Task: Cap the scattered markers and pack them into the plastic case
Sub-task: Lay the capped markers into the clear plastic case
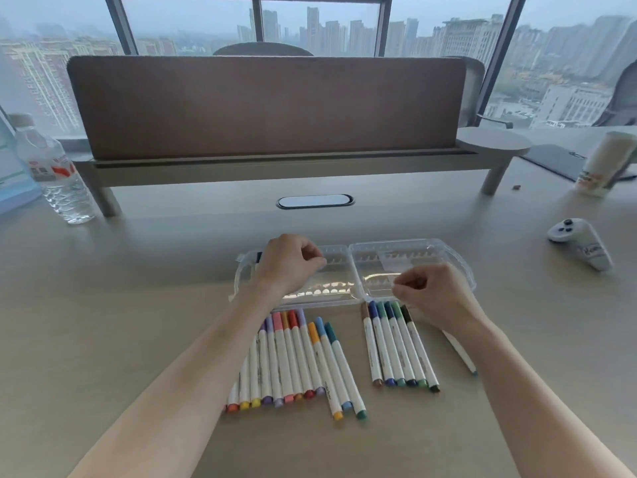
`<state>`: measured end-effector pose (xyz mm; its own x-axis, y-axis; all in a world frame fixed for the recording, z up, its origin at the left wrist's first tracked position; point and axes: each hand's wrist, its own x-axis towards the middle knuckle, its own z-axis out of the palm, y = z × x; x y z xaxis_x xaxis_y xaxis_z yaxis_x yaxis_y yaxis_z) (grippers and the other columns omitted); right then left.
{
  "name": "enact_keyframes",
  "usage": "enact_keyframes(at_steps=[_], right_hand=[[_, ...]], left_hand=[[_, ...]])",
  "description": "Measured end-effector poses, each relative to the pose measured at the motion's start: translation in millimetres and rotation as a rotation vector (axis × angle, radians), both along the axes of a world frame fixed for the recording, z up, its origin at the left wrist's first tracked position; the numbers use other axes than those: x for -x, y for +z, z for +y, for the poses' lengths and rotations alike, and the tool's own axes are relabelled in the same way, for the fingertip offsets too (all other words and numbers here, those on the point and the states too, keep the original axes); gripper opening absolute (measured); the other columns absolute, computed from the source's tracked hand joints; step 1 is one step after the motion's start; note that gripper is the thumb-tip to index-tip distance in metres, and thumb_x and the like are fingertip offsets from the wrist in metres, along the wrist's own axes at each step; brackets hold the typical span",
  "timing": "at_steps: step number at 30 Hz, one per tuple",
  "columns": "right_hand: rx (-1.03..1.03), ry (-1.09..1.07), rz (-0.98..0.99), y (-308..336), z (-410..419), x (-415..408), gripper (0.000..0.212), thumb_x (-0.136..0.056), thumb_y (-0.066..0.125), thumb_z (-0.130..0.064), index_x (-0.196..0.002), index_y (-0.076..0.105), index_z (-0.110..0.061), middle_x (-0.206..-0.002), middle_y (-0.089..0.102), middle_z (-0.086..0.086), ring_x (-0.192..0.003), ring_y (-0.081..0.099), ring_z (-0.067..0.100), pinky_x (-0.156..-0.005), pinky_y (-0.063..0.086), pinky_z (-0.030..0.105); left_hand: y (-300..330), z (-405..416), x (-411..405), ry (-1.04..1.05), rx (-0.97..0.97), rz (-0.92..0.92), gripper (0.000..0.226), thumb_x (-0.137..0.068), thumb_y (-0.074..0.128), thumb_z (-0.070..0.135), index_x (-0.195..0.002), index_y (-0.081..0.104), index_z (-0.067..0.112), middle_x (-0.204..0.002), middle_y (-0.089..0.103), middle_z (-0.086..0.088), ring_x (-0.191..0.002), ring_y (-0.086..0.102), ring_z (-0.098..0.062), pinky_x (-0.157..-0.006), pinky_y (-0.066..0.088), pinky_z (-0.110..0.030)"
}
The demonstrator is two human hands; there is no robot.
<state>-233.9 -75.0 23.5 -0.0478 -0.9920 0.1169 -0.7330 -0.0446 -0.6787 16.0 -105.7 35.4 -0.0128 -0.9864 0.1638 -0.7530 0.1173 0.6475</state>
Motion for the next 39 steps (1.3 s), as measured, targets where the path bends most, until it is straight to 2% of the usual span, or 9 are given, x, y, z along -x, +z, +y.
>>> enact_keyframes(at_steps=[2,7,11,16,23,27,33,36,39], right_hand=[[-0.034,-0.02,-0.013,-0.1,7.5,11.9,0.008,-0.08,0.078,-0.02,-0.074,0.077,-0.025,-0.07,0.072,-0.011,-0.071,0.067,0.005,-0.062,0.045,0.014],[-0.073,-0.017,0.045,1.0,21.1,30.9,0.01,-0.081,0.076,-0.022,-0.071,0.075,-0.024,-0.069,0.07,-0.011,-0.065,0.06,-0.001,-0.051,0.041,0.005],[-0.165,0.021,0.095,1.1,28.2,36.7,0.015,-0.077,0.079,-0.029,-0.068,0.073,-0.02,-0.067,0.069,-0.005,-0.06,0.059,0.004,-0.051,0.044,0.015],[-0.252,0.017,0.215,-5.2,29.9,31.1,0.028,-0.07,0.083,-0.041,-0.064,0.074,-0.015,-0.066,0.072,0.001,-0.061,0.065,0.012,-0.056,0.056,0.03],[-0.264,-0.039,0.263,-5.0,28.3,24.8,0.035,-0.073,0.08,-0.042,-0.067,0.075,-0.008,-0.067,0.072,0.007,-0.053,0.057,0.013,-0.057,0.057,0.033],[-0.246,-0.042,0.27,-7.2,31.0,20.4,0.032,-0.074,0.079,-0.038,-0.067,0.075,-0.007,-0.059,0.069,0.006,-0.05,0.055,0.014,-0.056,0.057,0.034],[-0.216,-0.018,0.264,-8.1,32.8,15.4,0.038,-0.069,0.073,-0.024,-0.047,0.043,-0.015,-0.043,0.031,-0.003,-0.042,0.031,0.015,-0.042,0.033,0.026],[-0.146,-0.039,0.22,-4.3,33.1,11.9,0.035,-0.066,0.07,-0.024,-0.046,0.046,-0.011,-0.043,0.037,0.003,-0.041,0.032,0.013,-0.041,0.034,0.024],[-0.047,0.006,0.175,4.5,31.4,1.9,0.031,-0.069,0.071,-0.027,-0.052,0.059,-0.003,-0.051,0.058,0.012,-0.042,0.042,0.01,-0.043,0.042,0.021]], left_hand=[[1.4,5.2,16.4,-0.034,-0.017,0.007,0.013,-0.09,0.072,0.027,-0.098,0.076,0.017,-0.092,0.072,0.004,-0.089,0.064,-0.011,-0.079,0.049,-0.026],[1.2,13.8,42.2,-0.112,-0.06,-0.026,0.009,-0.089,0.074,0.026,-0.092,0.074,0.017,-0.084,0.07,0.006,-0.081,0.064,-0.009,-0.07,0.049,-0.021],[-1.5,16.5,49.3,-0.122,-0.107,-0.051,0.01,-0.087,0.076,0.027,-0.09,0.074,0.018,-0.083,0.07,0.007,-0.078,0.063,-0.005,-0.063,0.043,-0.016],[-3.6,13.9,51.7,-0.125,-0.145,-0.089,0.009,-0.087,0.076,0.027,-0.09,0.074,0.019,-0.083,0.07,0.007,-0.079,0.064,-0.006,-0.068,0.049,-0.019],[-7.8,13.1,52.5,-0.144,-0.234,-0.113,0.016,-0.084,0.078,0.031,-0.083,0.073,0.017,-0.083,0.071,0.001,-0.082,0.066,-0.012,-0.074,0.056,-0.028],[-8.2,11.5,54.2,-0.153,-0.242,-0.104,0.017,-0.086,0.077,0.031,-0.084,0.072,0.014,-0.084,0.071,-0.001,-0.08,0.066,-0.012,-0.07,0.053,-0.025],[-6.2,11.5,54.9,-0.173,-0.208,-0.091,0.023,-0.089,0.074,0.035,-0.089,0.072,0.012,-0.083,0.07,-0.002,-0.08,0.066,-0.013,-0.066,0.048,-0.022],[-2.1,10.8,54.0,-0.205,-0.173,-0.048,0.021,-0.091,0.071,0.037,-0.09,0.073,0.016,-0.082,0.07,0.002,-0.08,0.066,-0.012,-0.07,0.05,-0.023],[3.9,10.3,54.3,-0.237,-0.18,0.079,0.024,-0.096,0.063,0.042,-0.093,0.073,0.02,-0.083,0.072,0.006,-0.081,0.067,-0.009,-0.075,0.052,-0.026]])
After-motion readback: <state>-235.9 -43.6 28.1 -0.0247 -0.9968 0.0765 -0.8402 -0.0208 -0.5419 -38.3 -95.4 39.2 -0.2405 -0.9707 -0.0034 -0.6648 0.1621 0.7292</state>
